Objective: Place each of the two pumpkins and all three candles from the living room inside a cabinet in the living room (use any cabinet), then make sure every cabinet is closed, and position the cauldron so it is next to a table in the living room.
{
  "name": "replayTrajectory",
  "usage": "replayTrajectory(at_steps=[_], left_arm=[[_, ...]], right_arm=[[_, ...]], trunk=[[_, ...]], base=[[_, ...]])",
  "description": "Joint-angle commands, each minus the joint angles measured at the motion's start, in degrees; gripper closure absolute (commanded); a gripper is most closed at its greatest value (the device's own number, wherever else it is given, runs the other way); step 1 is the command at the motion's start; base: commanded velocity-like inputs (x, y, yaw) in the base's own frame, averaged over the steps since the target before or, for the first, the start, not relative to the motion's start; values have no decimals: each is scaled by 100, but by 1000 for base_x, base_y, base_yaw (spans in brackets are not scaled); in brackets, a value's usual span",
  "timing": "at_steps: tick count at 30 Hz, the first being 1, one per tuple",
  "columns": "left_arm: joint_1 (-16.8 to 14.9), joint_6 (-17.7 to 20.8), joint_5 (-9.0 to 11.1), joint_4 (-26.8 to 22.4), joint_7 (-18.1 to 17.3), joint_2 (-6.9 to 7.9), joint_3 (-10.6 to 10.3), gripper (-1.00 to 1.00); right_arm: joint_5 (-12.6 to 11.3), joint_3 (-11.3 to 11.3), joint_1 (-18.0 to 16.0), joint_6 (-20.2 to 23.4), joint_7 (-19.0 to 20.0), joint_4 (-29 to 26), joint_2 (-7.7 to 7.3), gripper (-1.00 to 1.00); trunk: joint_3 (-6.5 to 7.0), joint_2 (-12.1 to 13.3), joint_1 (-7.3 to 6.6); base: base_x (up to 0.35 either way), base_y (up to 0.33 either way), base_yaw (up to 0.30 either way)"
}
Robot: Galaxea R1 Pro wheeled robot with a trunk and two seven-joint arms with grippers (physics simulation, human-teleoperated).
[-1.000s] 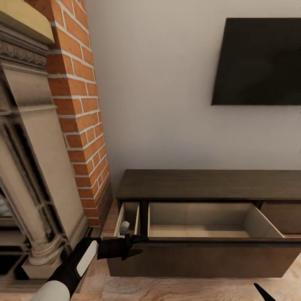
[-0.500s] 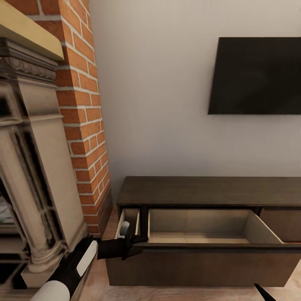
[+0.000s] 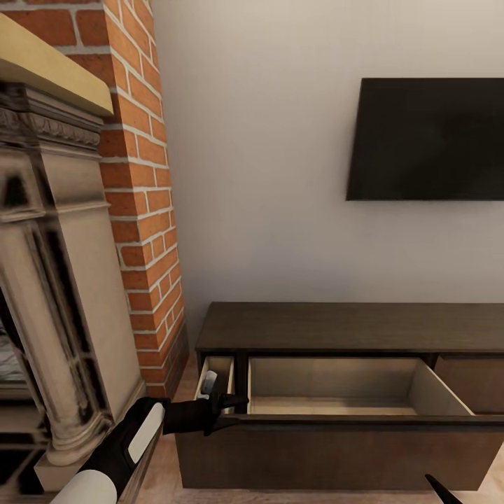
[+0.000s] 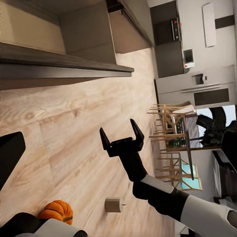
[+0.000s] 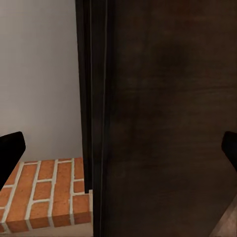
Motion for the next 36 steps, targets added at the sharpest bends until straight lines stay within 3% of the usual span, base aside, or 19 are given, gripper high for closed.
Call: replayTrajectory(at_steps=[1,10,18,36], left_arm=[[-4,20,10,0,-12,5,-14,-100],[-4,20,10,-4,-12,2,-15,-100],[-4,20,10,-1,-12,8,-14,-100],[-4,20,10,-4,-12,13,-16,-100]], right_arm=[[11,-31,-9,52,26,18,0,-100],[20,-31,-9,55,34,18,-12,-100],[20,-31,-9,52,34,18,-4,-100],[12,-31,-9,52,26,21,14,-100]], trunk=[[-6,-3,-1],[-6,-3,-1],[-12,-3,-1],[-123,-3,-1]], base=[[0,0,0],[-34,14,0],[-181,182,-23],[-50,269,-196]])
